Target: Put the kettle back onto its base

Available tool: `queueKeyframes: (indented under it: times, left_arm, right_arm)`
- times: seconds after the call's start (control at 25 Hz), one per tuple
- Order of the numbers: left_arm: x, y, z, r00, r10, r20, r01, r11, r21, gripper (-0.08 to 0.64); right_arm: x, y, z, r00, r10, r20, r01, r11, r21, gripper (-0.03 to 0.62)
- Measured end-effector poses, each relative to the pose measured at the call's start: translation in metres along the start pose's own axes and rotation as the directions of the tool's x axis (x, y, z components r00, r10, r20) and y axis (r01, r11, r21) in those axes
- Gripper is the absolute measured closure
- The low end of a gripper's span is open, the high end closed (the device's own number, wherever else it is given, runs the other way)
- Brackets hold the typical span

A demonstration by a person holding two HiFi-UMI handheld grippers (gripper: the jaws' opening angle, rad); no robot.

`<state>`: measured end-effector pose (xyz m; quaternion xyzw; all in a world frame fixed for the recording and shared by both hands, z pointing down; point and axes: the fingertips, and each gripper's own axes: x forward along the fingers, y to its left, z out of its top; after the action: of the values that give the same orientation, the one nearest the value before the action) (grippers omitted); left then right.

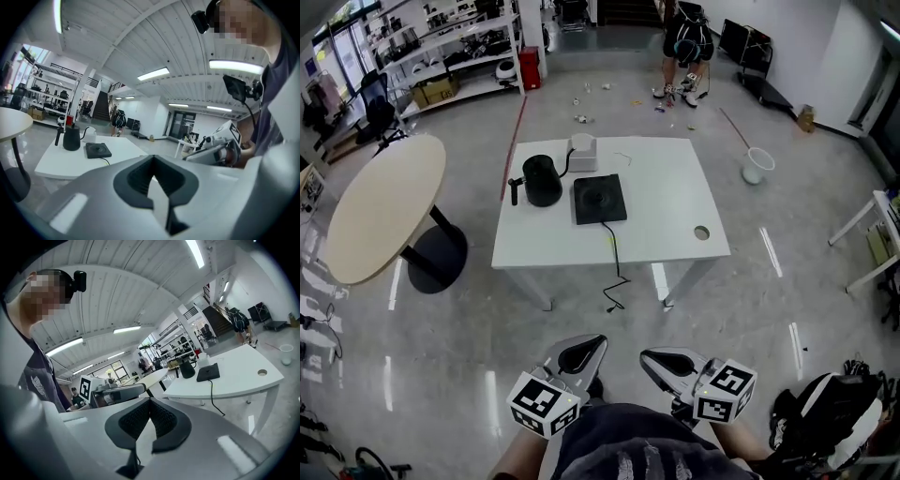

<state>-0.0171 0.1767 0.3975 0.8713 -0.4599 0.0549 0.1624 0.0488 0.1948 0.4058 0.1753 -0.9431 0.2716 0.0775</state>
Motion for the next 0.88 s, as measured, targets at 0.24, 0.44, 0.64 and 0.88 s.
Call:
queueKeyframes:
  times: [0.24,0.44,0.64,0.88]
  left_arm:
    - [0.002,0.063,0.016,0.999,-0.034,0.024,0.034,0.999,-0.002,0.558]
    - [0.003,0.095,0.017,0.999,-0.028,0.021,0.028,0.999,-0.015,0.558]
    - [0.011,0.117,0.021,1.000,0.003,0.013,-0.003,1.000,-0.028,0.558]
    - [0.038,0.135,0.040,0.997,0.083,-0.006,-0.083,0.996,-0.014,0.558]
  right_arm:
    - [0.057,-0.009,0.016,0.999,-0.039,-0.026,0.039,0.999,-0.010,0.592]
    - [0.091,-0.015,0.024,0.997,-0.037,-0.068,0.035,0.999,-0.027,0.592]
    - [0.115,-0.031,0.032,0.997,0.013,-0.075,-0.013,1.000,0.007,0.592]
    - [0.132,-0.061,0.054,0.991,0.113,-0.066,-0.111,0.993,0.036,0.592]
